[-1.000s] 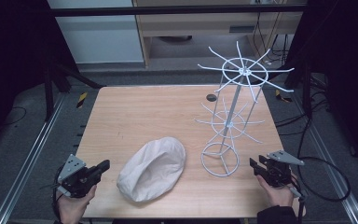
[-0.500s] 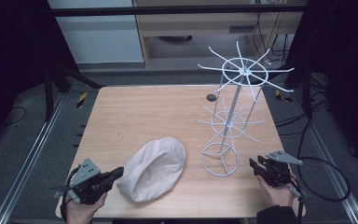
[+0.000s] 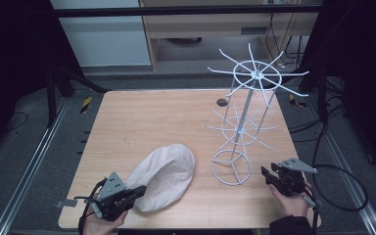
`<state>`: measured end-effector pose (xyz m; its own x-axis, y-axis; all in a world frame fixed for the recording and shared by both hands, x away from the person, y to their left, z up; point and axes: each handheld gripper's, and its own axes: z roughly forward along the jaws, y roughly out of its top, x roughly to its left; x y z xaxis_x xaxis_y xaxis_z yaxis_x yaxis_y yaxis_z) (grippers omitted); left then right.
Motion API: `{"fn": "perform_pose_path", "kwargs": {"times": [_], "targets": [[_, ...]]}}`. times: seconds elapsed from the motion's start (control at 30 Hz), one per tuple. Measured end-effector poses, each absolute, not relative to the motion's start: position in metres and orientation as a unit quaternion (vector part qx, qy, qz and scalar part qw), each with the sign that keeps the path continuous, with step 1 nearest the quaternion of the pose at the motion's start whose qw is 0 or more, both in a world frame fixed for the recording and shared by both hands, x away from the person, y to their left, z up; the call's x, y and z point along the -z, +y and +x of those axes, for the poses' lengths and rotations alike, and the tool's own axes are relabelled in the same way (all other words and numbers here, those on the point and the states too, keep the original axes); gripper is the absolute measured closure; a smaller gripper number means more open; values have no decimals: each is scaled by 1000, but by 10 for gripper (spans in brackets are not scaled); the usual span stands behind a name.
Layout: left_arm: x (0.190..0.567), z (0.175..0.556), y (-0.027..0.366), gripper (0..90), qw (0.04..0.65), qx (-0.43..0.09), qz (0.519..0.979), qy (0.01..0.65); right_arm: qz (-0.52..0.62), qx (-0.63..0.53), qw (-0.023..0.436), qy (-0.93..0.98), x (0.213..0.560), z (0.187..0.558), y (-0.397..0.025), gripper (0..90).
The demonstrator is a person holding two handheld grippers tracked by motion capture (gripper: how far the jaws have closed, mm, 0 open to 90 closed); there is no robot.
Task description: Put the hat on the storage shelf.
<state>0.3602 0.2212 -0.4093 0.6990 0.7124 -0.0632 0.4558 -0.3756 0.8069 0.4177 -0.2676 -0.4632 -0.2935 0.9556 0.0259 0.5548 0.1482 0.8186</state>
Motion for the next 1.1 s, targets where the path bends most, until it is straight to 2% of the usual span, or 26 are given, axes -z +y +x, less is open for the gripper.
{"fn": "perform_pose_path", "kwargs": {"times": [0.4, 1.1], "targets": [[428, 367, 212, 900, 374, -133, 843, 364, 533, -377, 263, 710, 463, 418, -268, 572], [430, 384, 243, 900, 349, -169, 820, 422, 532, -378, 268, 709, 465, 418, -268, 545]]}}
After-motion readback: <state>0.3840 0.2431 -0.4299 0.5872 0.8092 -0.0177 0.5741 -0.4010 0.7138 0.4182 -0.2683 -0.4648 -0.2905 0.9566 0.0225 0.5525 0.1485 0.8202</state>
